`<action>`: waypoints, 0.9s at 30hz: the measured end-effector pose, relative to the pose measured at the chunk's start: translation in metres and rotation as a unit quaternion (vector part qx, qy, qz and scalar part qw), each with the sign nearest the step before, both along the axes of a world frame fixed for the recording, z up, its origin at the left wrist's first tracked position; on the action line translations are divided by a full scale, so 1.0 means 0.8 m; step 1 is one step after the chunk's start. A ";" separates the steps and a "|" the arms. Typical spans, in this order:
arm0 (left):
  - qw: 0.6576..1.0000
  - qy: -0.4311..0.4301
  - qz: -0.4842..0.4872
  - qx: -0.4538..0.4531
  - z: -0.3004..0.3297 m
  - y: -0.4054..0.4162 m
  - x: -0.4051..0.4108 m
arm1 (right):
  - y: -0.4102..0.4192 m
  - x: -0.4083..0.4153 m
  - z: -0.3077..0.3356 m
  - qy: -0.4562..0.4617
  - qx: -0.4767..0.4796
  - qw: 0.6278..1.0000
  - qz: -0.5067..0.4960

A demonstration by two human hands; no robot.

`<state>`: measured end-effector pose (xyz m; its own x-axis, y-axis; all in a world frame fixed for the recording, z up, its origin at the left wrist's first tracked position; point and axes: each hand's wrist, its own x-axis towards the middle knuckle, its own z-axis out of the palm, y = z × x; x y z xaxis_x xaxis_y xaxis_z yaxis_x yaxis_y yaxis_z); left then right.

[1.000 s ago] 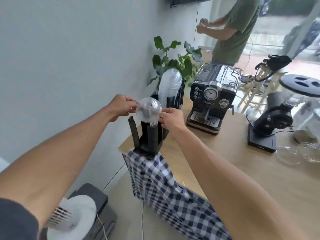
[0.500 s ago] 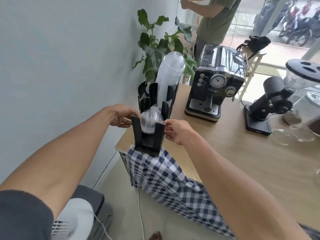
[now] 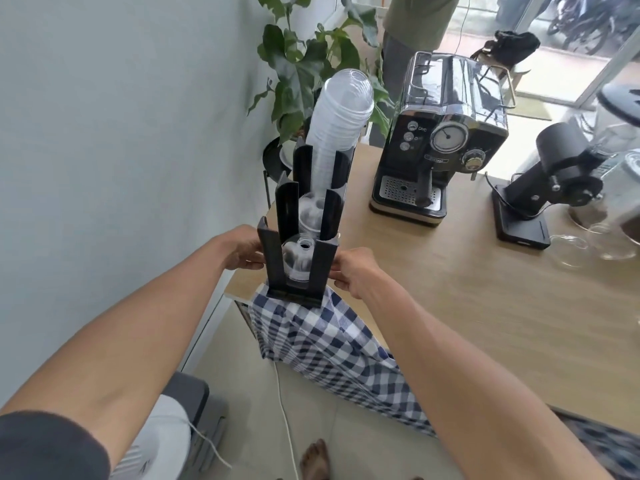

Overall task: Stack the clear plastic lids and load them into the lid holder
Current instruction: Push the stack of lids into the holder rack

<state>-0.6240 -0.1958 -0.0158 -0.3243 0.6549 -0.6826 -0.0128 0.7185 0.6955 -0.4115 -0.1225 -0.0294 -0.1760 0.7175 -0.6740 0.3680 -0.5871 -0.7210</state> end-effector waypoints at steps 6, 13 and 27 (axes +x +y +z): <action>0.999 0.026 -0.026 0.009 -0.009 0.007 -0.004 | 0.004 -0.007 -0.008 -0.008 0.015 1.000 -0.004; 1.000 0.016 0.009 0.006 -0.038 0.003 0.000 | 0.005 -0.009 -0.039 -0.074 0.052 0.996 -0.005; 0.992 0.052 0.085 0.080 -0.062 0.005 0.002 | 0.011 -0.017 -0.051 -0.096 0.109 0.989 0.014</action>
